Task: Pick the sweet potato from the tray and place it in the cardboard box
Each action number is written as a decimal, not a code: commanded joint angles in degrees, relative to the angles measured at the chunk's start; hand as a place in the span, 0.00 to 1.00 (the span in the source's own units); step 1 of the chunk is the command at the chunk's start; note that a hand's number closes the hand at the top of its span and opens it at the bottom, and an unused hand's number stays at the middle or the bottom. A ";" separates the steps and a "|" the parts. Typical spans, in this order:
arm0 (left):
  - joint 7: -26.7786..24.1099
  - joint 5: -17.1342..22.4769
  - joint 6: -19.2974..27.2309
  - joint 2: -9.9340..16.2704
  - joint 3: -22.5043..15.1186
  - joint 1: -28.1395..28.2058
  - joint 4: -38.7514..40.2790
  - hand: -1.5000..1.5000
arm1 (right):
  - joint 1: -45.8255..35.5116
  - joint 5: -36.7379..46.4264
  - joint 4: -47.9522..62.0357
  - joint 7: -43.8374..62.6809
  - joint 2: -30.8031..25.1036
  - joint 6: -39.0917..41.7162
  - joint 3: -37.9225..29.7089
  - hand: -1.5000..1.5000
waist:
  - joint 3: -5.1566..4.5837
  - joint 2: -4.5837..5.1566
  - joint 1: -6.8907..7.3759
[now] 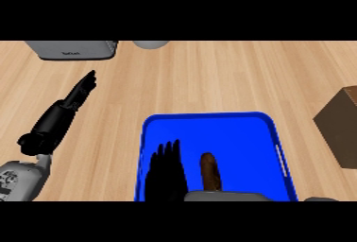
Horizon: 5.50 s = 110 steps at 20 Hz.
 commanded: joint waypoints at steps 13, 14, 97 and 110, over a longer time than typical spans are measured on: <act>0.19 -2.49 0.51 -3.52 -0.23 -0.97 1.80 0.50 | 6.70 10.16 4.72 10.17 1.43 8.36 -1.51 0.00 | 0.08 0.33 -0.22; -0.99 -1.71 -0.83 -1.99 0.96 0.66 0.75 0.50 | 8.62 10.19 3.07 11.14 1.89 8.99 -2.15 0.00 | 0.08 0.25 0.09; 3.61 -9.81 -8.22 -10.15 8.38 -1.01 -1.45 0.50 | 16.93 20.37 20.31 -36.01 -35.36 -15.34 -88.64 1.00 | 0.14 0.57 0.52; 2.58 -10.73 -9.81 -10.53 10.02 0.42 -2.24 0.50 | 23.33 10.97 22.73 -49.92 -37.91 -4.12 -92.64 0.00 | 0.12 0.51 0.69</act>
